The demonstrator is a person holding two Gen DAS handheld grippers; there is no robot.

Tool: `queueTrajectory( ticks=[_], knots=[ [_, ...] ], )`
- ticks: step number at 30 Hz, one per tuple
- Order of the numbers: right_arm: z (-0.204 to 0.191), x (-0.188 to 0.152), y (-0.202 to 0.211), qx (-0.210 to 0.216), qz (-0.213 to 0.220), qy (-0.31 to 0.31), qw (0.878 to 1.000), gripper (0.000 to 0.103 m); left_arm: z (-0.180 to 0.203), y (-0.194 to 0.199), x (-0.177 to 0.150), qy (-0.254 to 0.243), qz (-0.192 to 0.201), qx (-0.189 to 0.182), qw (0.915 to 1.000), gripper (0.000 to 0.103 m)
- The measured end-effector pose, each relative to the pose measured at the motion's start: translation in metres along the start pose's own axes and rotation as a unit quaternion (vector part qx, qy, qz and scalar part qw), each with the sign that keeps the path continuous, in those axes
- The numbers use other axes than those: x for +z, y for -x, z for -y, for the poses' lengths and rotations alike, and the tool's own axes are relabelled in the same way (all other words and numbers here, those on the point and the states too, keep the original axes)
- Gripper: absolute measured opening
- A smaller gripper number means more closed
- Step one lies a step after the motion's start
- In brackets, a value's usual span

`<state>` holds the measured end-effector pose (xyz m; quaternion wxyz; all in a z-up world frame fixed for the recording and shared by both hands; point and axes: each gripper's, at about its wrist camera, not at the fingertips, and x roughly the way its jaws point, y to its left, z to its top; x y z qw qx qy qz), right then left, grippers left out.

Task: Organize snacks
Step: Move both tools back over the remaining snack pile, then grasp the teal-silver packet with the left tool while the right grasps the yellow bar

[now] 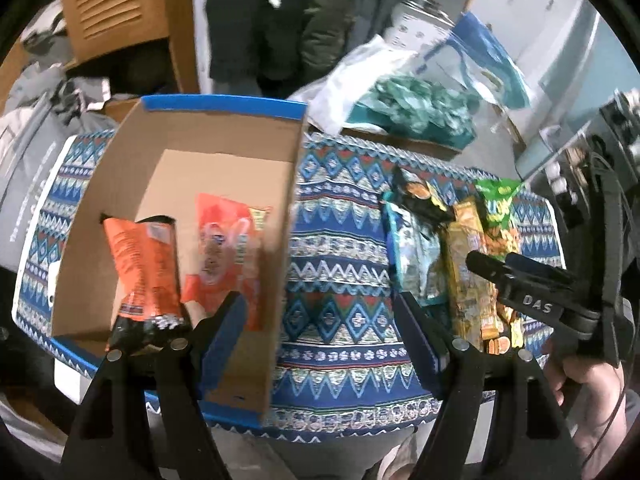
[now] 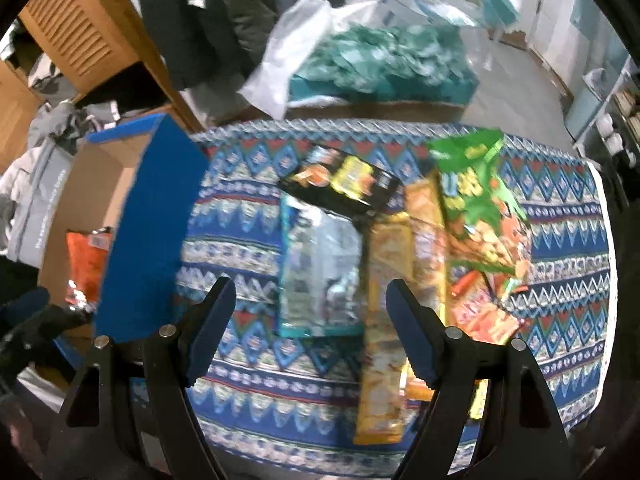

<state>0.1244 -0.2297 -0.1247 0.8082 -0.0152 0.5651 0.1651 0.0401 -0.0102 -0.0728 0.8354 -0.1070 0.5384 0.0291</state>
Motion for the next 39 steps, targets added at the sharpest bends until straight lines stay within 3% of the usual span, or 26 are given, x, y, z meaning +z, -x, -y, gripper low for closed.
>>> queueTrajectory(
  ticks=[11,25,30,32,36,39],
  knots=[
    [0.039,-0.022,-0.041,-0.009,-0.042,-0.014,0.999,0.078,0.051,-0.042,-0.012,-0.051,-0.048,0.01,0.9975,0.077],
    [0.059,-0.029,-0.087,-0.014,-0.075,-0.021,0.997,0.064,0.06,-0.102,-0.01,-0.029,-0.102,0.021,0.9941,0.077],
    [0.054,-0.028,-0.096,-0.012,-0.076,-0.01,0.997,0.064,0.059,-0.115,-0.01,-0.021,-0.118,0.026,0.9924,0.077],
    [0.054,-0.027,-0.102,-0.012,-0.079,-0.009,0.997,0.061,0.058,-0.12,-0.009,-0.015,-0.124,0.027,0.9918,0.077],
    [0.059,-0.027,-0.113,-0.031,-0.088,-0.011,0.996,0.032,0.055,-0.126,-0.007,-0.005,-0.129,0.03,0.9912,0.077],
    [0.066,-0.025,-0.114,-0.022,-0.086,-0.023,0.996,0.029,0.054,-0.13,-0.004,0.002,-0.132,0.03,0.9909,0.077]
  ],
)
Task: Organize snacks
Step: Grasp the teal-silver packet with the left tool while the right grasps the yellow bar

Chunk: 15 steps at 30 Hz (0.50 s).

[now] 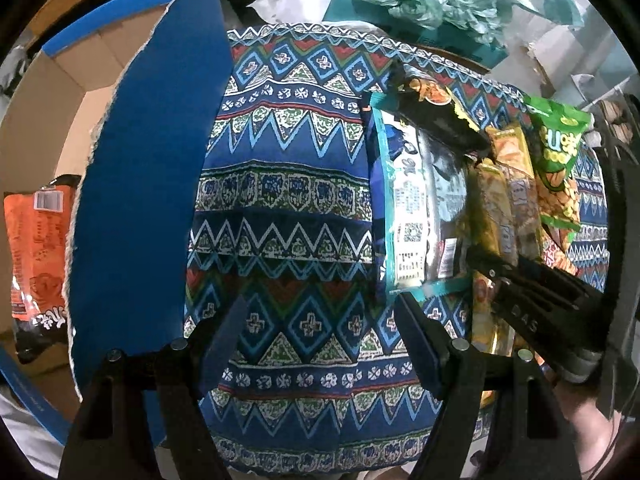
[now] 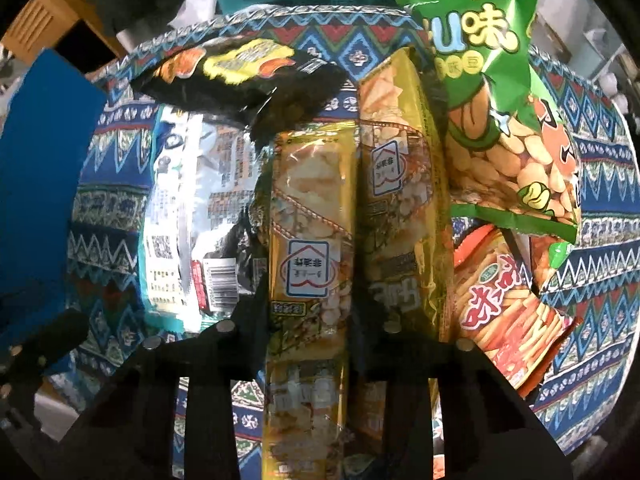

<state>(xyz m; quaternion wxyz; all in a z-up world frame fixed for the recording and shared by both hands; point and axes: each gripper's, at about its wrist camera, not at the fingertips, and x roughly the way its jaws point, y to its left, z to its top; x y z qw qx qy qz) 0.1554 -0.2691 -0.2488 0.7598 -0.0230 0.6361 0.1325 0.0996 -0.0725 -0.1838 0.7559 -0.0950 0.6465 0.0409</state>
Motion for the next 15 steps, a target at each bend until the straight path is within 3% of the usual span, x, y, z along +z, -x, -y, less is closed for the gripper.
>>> queueTrajectory(
  ticks=[15],
  knots=[
    [0.025,-0.007,0.041,0.008,0.051,-0.006,0.999,0.029,0.035,-0.019,0.031,0.021,-0.007,-0.039,0.999,0.082]
  ],
)
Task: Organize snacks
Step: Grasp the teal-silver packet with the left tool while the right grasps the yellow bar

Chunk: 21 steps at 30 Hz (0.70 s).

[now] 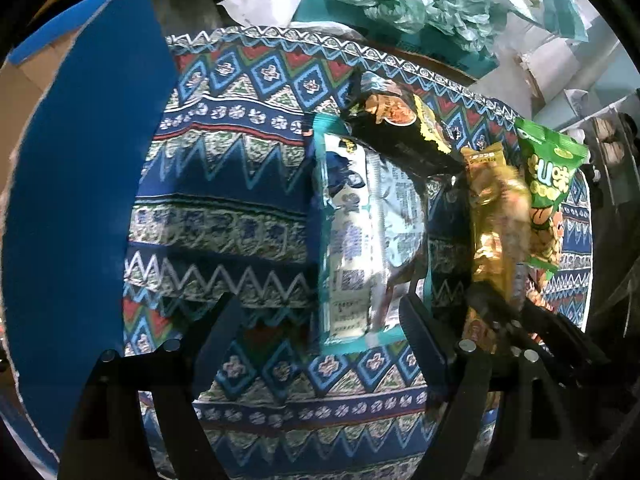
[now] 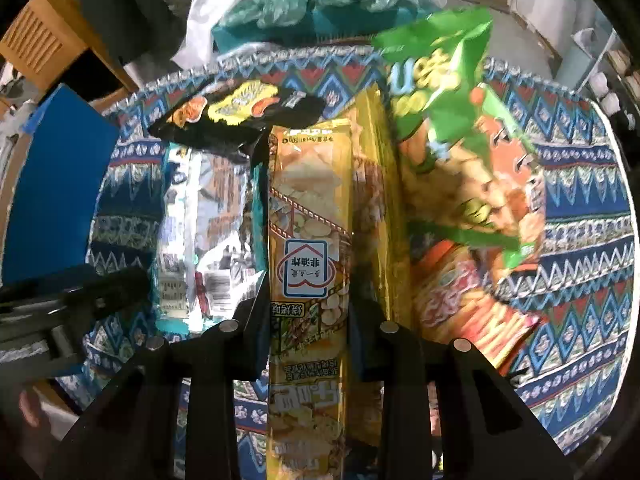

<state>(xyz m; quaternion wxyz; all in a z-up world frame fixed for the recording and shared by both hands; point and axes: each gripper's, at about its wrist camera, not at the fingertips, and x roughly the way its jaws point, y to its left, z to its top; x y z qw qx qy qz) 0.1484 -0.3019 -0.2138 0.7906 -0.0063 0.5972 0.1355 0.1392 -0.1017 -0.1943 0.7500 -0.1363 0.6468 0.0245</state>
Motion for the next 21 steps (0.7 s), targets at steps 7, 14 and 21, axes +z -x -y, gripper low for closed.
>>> queueTrajectory(
  ticks=[7,14,21],
  knots=[
    [0.02,0.006,0.023,0.008,0.023,-0.026,0.999,0.029,0.007,-0.008,0.016,0.041,0.005,-0.01,0.9991,0.082],
    [0.031,0.004,0.03,0.017,0.023,-0.034,0.999,0.029,0.042,-0.025,0.031,0.055,0.005,-0.005,0.9985,0.086],
    [0.037,0.006,0.034,0.02,0.027,-0.043,0.999,0.029,0.065,-0.045,0.037,0.041,-0.008,0.029,0.9987,0.086]
  ],
)
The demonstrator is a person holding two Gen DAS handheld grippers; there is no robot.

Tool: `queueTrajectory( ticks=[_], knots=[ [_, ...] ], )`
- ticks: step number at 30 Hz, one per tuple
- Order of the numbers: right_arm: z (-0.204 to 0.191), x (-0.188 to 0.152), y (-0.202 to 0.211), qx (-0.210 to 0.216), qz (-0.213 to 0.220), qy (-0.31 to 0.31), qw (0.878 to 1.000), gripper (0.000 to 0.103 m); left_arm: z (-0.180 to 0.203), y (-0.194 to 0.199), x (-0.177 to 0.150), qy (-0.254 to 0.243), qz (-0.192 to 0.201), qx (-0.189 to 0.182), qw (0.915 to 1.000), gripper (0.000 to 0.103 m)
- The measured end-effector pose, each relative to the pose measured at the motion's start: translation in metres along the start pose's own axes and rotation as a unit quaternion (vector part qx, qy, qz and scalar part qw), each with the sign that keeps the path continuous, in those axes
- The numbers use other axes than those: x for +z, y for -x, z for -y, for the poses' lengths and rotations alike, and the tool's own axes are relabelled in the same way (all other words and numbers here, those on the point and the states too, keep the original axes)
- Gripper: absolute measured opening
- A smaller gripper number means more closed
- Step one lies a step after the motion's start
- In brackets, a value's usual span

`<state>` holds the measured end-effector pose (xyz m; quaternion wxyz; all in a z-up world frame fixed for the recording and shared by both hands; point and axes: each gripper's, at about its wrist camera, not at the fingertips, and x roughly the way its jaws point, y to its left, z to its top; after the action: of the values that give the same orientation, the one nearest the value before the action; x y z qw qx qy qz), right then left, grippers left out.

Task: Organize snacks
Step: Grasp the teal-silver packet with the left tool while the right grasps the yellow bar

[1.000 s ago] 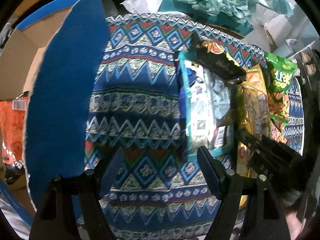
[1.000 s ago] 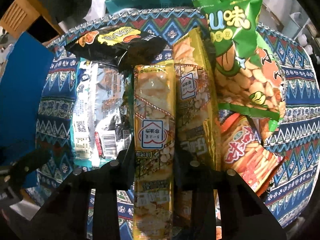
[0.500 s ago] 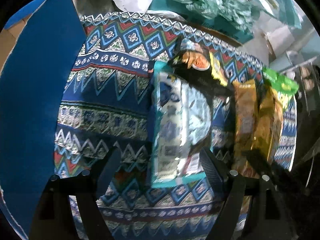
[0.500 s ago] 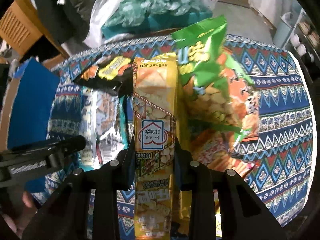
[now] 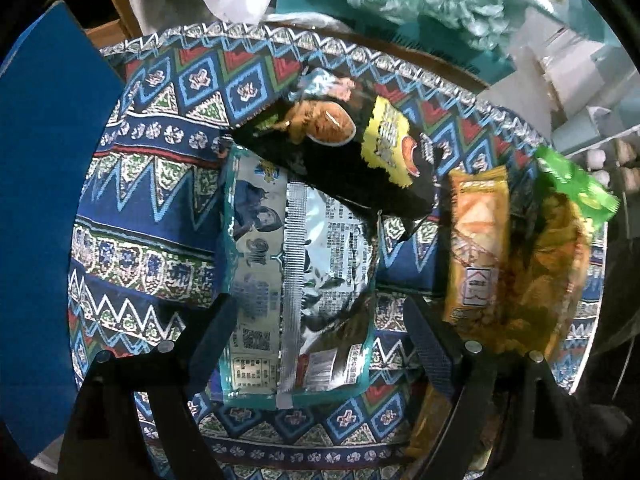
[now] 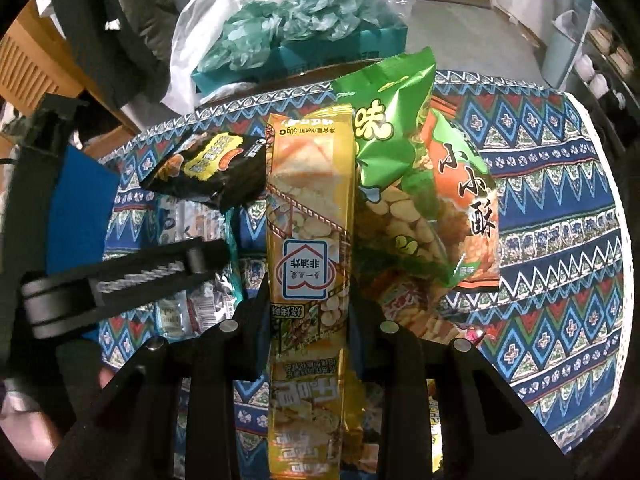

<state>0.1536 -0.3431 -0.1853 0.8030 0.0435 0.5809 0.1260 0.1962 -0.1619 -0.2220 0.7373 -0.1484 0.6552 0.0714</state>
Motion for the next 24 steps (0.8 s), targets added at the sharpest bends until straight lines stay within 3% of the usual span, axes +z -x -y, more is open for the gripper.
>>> queueTrajectory(
  ticks=[5,11,16,18,24],
  knots=[
    [0.004,-0.001,0.001,0.004,-0.001,-0.005,1.0,0.029,0.005,-0.014,0.003,0.003,0.006,0.023,0.9997,0.09],
    [0.005,-0.003,0.001,0.009,-0.003,-0.007,1.0,0.029,0.021,-0.027,0.001,-0.042,0.02,0.069,0.9966,0.09],
    [0.004,-0.005,0.004,0.009,-0.004,-0.007,1.0,0.029,0.028,-0.027,-0.004,-0.068,0.042,0.084,0.9932,0.074],
    [0.004,-0.005,0.004,0.008,-0.005,-0.006,1.0,0.029,0.03,-0.024,-0.007,-0.076,0.047,0.077,0.993,0.065],
    [-0.002,-0.005,0.003,0.004,-0.007,0.001,1.0,0.029,0.024,-0.01,-0.014,-0.09,0.048,0.049,0.9936,0.055]
  ],
)
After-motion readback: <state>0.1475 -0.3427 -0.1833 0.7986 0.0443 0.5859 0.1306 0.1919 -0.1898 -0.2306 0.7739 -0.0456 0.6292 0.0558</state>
